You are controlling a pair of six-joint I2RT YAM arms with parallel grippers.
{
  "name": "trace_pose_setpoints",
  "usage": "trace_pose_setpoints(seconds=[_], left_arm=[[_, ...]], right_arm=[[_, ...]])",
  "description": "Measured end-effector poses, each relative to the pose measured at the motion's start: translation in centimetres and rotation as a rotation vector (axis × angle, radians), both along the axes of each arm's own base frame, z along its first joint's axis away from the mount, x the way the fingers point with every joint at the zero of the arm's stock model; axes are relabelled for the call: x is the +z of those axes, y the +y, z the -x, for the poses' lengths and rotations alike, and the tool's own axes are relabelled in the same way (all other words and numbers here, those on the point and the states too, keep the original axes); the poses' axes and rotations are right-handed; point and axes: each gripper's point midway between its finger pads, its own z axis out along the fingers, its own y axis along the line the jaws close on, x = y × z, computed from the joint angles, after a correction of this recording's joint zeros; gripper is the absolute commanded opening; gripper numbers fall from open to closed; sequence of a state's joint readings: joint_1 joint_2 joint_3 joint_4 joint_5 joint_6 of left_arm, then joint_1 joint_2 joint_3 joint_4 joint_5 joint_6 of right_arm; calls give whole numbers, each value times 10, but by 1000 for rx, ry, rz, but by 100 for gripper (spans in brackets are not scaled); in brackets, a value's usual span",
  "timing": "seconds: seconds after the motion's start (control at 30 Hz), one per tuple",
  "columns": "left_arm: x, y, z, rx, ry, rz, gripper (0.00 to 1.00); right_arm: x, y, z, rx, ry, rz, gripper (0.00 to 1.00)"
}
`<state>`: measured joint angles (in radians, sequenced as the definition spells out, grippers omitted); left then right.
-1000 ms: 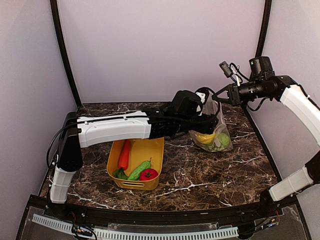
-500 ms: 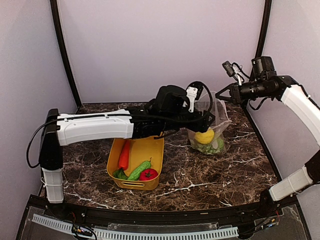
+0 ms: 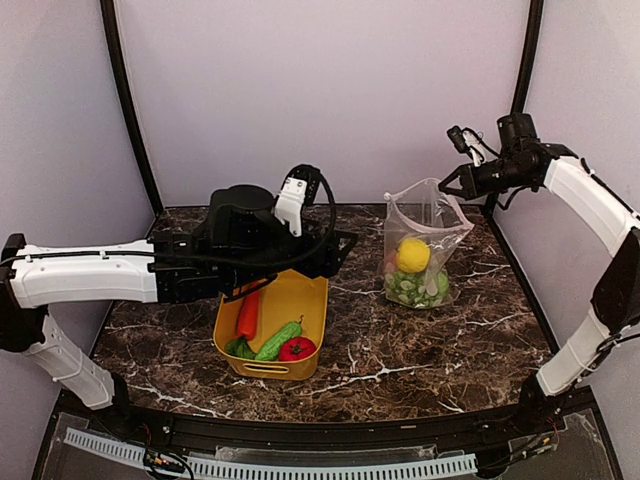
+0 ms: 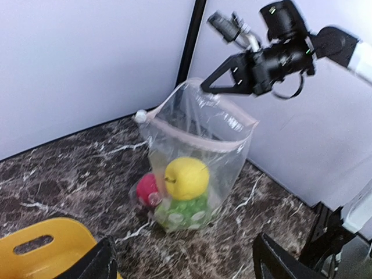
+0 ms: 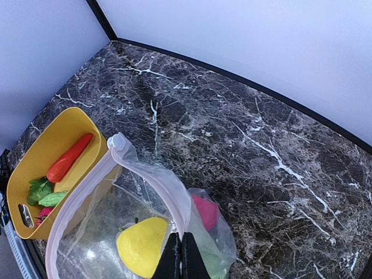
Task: Place the food in the zip-top bag and seal the zipper
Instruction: Place the fake fruit in the zipper food storage bag, then adjust the fake vegetable in the bin.
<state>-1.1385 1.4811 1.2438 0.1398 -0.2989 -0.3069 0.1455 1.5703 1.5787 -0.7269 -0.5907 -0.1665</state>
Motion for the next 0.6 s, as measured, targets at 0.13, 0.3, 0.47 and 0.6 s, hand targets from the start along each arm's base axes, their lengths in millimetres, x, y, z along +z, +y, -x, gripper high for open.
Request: trace_pose_setpoints(seconds=[0.13, 0.3, 0.47, 0.6], left_arm=[[-49, 24, 1, 59, 63, -150, 80], [-76, 51, 6, 104, 110, -252, 80], [-87, 71, 11, 138, 155, -289, 80], [-108, 88, 14, 182, 208, -367, 80]], right_arm=[[26, 8, 21, 31, -41, -23, 0], [68, 5, 40, 32, -129, -35, 0], [87, 3, 49, 28, -188, -38, 0], [60, 0, 43, 9, -140, -10, 0]])
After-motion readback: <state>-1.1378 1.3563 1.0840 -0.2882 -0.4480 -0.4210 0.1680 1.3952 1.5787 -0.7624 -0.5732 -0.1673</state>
